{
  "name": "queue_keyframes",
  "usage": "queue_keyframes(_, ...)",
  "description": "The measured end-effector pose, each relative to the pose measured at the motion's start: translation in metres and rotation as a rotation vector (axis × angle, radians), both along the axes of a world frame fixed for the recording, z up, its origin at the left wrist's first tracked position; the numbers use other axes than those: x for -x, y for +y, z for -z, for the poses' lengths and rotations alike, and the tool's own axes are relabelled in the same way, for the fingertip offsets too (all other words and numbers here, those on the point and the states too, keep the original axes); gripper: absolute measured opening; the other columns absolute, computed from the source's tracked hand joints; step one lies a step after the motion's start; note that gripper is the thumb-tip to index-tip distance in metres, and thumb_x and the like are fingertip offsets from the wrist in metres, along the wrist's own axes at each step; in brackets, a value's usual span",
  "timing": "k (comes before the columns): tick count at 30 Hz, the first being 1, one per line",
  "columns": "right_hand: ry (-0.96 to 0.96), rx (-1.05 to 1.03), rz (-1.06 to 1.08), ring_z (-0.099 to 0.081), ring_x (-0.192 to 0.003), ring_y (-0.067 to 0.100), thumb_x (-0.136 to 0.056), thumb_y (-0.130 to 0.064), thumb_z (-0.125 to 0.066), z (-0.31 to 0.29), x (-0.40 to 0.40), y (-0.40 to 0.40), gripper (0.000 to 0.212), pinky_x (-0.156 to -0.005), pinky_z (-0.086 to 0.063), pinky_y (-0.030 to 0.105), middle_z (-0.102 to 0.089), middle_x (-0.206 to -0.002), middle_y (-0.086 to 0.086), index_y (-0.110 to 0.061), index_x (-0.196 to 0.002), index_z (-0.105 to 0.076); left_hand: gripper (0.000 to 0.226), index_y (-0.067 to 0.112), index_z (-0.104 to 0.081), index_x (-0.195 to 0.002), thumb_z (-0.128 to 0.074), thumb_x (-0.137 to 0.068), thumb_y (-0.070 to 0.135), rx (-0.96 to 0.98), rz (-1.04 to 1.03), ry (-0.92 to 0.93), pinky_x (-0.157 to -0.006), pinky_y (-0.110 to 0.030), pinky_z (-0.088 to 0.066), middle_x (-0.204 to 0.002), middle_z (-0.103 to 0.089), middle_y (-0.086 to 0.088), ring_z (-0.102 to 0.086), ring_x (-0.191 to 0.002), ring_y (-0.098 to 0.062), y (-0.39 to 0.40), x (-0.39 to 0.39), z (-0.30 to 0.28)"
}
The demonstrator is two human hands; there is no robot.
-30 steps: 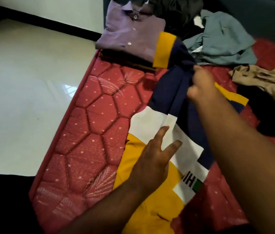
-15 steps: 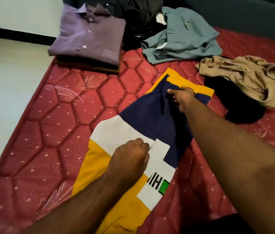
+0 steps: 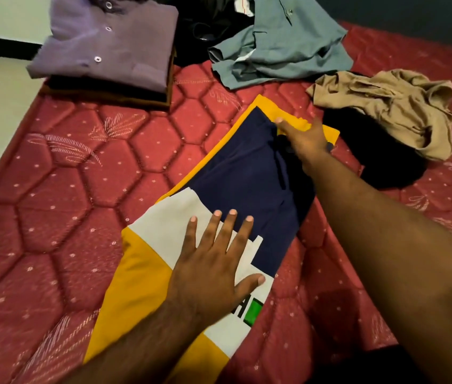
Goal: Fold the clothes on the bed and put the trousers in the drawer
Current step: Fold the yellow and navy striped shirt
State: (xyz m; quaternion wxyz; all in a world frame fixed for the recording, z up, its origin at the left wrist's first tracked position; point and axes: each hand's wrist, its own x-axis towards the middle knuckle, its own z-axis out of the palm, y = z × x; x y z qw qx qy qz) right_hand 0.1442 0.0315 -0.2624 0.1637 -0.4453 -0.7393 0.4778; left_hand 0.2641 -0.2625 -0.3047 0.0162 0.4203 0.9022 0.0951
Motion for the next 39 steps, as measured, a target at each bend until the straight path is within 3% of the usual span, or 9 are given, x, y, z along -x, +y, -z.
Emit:
queue_keyframes(3,-0.167,-0.315,-0.201,-0.049,-0.125,0.031,-0.083,-0.033,-0.074,-0.006,-0.003,-0.006,0.091,-0.098,-0.042,0.034,-0.05,-0.14,0.014,-0.018,-0.153,-0.018,0.08,0.028,-0.03,-0.153,-0.02,-0.091,0.077,0.015,0.005,0.021,-0.112,-0.066,-0.018,-0.158,-0.03,-0.009,-0.026,-0.146,-0.033,0.002,0.0,0.005)
queue_keyframes(6,-0.03,-0.367,-0.119,-0.055,-0.115,0.027,-0.09,-0.015,-0.056,-0.016,0.004,-0.003,0.054,-0.095,-0.043,0.032,-0.06,-0.126,0.012,-0.014,-0.143,-0.042,0.074,0.03,-0.033,-0.151,-0.02,-0.093,0.075,0.011,-0.007,0.038,-0.111,-0.068,-0.017,-0.157,-0.031,-0.007,-0.028,-0.145,-0.032,0.002,0.0,0.003)
queue_keyframes(11,0.603,0.477,-0.086,-0.06,-0.067,0.022,-0.074,0.006,-0.059,-0.039,0.01,0.012,0.018,-0.07,-0.055,0.034,-0.061,-0.075,0.008,-0.01,-0.083,-0.056,0.056,0.024,-0.042,-0.147,-0.018,-0.103,0.049,-0.037,-0.003,0.079,-0.112,-0.059,-0.017,-0.152,-0.041,-0.002,-0.034,-0.143,-0.028,0.0,0.0,0.005)
queue_keyframes(16,0.077,0.324,0.099,-0.063,-0.094,0.024,-0.082,-0.029,-0.073,-0.01,-0.011,0.025,0.056,-0.076,-0.057,0.036,-0.063,-0.106,0.007,-0.009,-0.128,-0.049,0.059,0.011,-0.057,-0.134,-0.032,-0.096,0.048,-0.104,-0.02,0.021,-0.111,-0.046,-0.037,-0.138,-0.058,-0.01,-0.052,-0.13,-0.029,0.002,0.001,0.002)
queue_keyframes(22,0.266,0.07,0.07,-0.054,-0.103,0.015,-0.083,0.003,-0.067,-0.002,-0.007,0.036,0.075,-0.075,-0.053,0.023,-0.049,-0.132,0.004,-0.015,-0.148,-0.032,0.032,0.01,-0.068,-0.08,-0.049,-0.095,0.029,-0.477,0.04,-0.033,-0.104,-0.039,-0.047,-0.118,-0.069,-0.012,-0.065,-0.112,-0.021,0.001,-0.008,-0.004)
queue_keyframes(29,0.084,-0.09,-0.078,-0.051,-0.12,0.019,-0.09,0.005,-0.043,0.005,0.002,0.039,0.065,-0.089,-0.048,0.026,-0.045,-0.144,0.004,-0.017,-0.15,-0.032,0.045,0.017,-0.07,-0.112,-0.035,-0.098,0.042,-0.23,0.067,-0.069,-0.111,-0.037,-0.03,-0.132,-0.063,-0.005,-0.057,-0.125,-0.02,0.01,-0.013,-0.002)
queue_keyframes(33,-0.161,-0.309,-0.262,-0.044,-0.127,0.028,-0.094,-0.015,-0.051,0.0,-0.003,0.039,0.071,-0.097,-0.042,0.032,-0.041,-0.145,0.01,-0.02,-0.155,-0.014,0.07,0.017,-0.027,-0.153,-0.011,-0.1,0.06,0.053,0.108,-0.066,-0.119,-0.045,-0.013,-0.159,-0.026,-0.003,-0.022,-0.148,-0.022,0.015,-0.012,-0.003)
queue_keyframes(36,-0.545,-0.611,-0.398,-0.008,-0.146,0.041,-0.092,-0.043,-0.055,-0.013,-0.027,0.008,0.079,-0.116,-0.017,0.055,-0.001,-0.162,0.014,-0.029,-0.154,-0.008,0.072,0.022,0.006,-0.156,-0.01,-0.099,0.063,0.085,0.17,-0.214,-0.121,-0.043,0.01,-0.164,0.008,0.003,0.013,-0.15,-0.017,0.017,-0.008,-0.015)
queue_keyframes(39,-0.534,-0.618,-0.557,0.006,-0.148,0.036,-0.094,-0.054,-0.046,-0.01,-0.084,-0.058,0.074,-0.116,-0.006,0.058,0.01,-0.162,0.006,-0.037,-0.153,-0.006,0.061,0.027,-0.009,-0.156,-0.02,-0.101,0.05,-0.065,0.151,-0.354,-0.12,-0.042,0.011,-0.163,-0.013,0.007,0.003,-0.151,-0.013,-0.004,-0.001,-0.038)
